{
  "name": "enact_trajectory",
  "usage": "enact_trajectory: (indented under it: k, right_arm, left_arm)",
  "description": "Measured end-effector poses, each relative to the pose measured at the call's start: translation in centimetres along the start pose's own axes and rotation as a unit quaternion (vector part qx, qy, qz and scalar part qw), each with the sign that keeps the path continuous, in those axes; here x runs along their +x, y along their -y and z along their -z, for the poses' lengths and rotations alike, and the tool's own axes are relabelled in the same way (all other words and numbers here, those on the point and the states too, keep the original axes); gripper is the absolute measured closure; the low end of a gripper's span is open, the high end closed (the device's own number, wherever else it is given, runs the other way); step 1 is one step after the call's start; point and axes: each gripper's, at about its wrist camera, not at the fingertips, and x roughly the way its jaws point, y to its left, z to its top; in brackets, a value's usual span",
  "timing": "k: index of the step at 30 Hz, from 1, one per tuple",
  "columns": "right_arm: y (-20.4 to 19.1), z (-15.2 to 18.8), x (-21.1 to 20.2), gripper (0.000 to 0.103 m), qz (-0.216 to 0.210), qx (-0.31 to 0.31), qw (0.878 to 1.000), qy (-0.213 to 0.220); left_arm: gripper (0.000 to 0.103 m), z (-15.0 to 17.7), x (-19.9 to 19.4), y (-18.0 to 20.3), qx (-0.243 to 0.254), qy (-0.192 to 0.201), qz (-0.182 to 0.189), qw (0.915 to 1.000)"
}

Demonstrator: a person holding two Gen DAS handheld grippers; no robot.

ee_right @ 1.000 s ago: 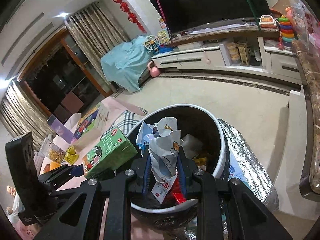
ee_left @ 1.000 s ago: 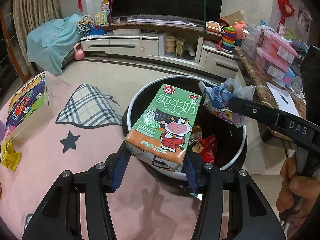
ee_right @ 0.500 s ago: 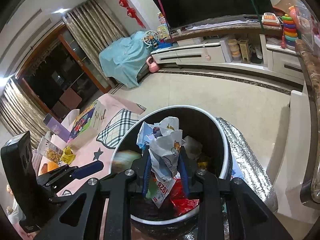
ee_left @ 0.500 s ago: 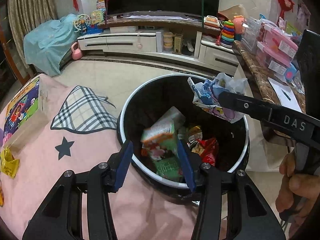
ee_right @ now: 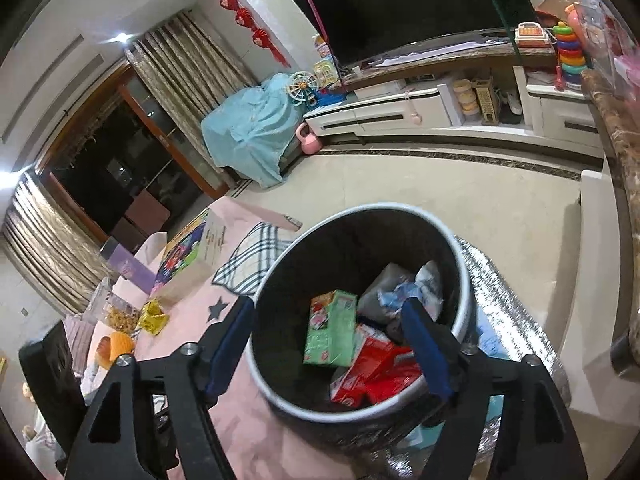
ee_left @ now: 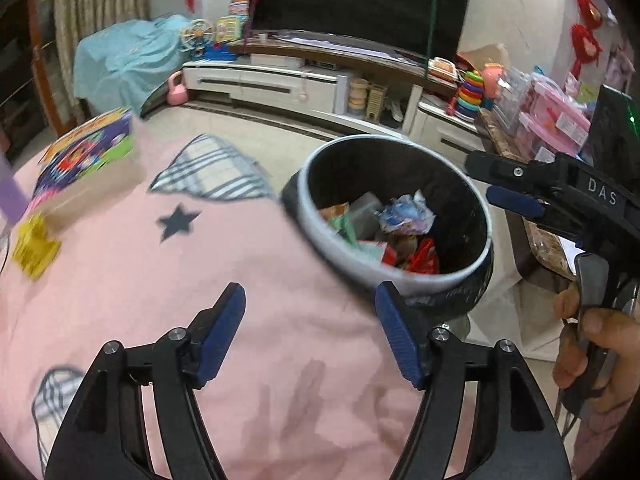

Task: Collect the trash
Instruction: 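Move both open tools back over the table toward the foam net and snack bag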

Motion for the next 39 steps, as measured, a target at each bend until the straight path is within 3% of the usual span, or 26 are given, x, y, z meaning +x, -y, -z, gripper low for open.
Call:
enact_trajectory:
  k: [15,23,32,39]
  right_arm:
    - [-9.5,6.3,0.7,0.009,-0.059,-0.039,0.997,-0.037]
    - [-14.3,10.2,3.8,0.009,-0.08,-0.075,0.99,-0.084]
    - [-18.8,13.9,6.3,0.009,-0.093,-0.123,0.981,-0.115]
    - [-21.0,14.8,8.1,0.009,-0.1,-0.145,0.977,-0.123]
  left_arm:
    - [0.027,8.6,-6.6,-9.4,-0.1,0.023,-0.07,0.9923]
    - [0.025,12.9,-9.5,-15.5,-0.173,0.025,-0.103,0.9792]
    - [0.023,16.3,-11.2,-19.9,-0.218,0.017,-0.134,0.9665]
    - [0.023,17.7,-12.3,-22.5,-0.244,0.019,-0.153,0.9573]
